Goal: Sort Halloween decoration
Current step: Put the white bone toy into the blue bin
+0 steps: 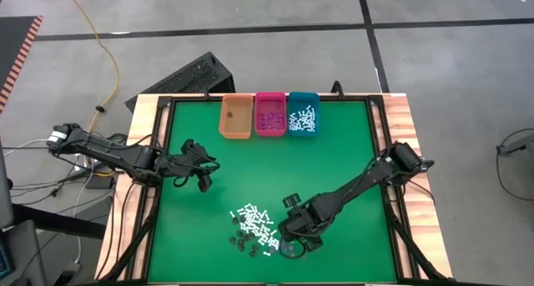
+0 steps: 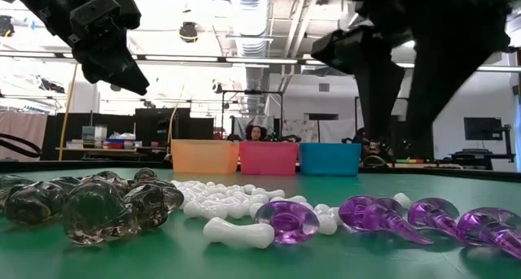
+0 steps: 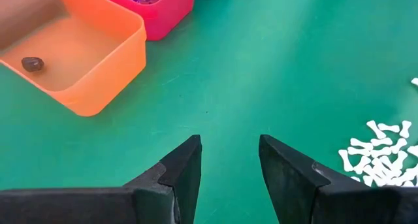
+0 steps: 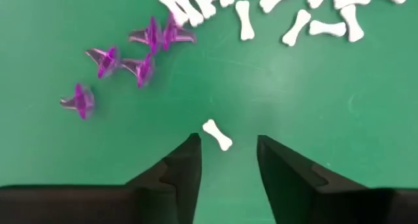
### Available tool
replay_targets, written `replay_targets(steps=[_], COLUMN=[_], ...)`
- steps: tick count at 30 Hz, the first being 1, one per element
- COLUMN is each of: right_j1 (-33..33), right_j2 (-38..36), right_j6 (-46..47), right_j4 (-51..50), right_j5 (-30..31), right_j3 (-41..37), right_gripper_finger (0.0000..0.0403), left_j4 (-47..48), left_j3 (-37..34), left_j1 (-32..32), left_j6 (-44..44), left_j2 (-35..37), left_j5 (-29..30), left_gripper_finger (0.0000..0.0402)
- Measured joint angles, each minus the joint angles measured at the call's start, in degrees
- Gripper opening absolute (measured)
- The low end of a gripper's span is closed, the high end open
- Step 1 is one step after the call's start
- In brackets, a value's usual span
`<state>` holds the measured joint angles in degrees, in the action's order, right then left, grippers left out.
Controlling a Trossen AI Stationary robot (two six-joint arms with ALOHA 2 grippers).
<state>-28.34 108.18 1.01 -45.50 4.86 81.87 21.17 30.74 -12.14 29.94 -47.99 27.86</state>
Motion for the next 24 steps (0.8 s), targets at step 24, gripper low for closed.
replay_targets(steps=[24], right_j1=[-1.3], right_j2=[4.5], right_j6=[-1.3], right_j4=[6.0], right_j5=[2.0], right_j3=[-4.7], right_gripper_finger=[0.0176], left_j4=[0.5], left_j3=[0.0], left_j1=[0.0], left_j6=[-0.2], left_j2=[0.0], left_j5=[1.5], left_gripper_finger=[0.0144])
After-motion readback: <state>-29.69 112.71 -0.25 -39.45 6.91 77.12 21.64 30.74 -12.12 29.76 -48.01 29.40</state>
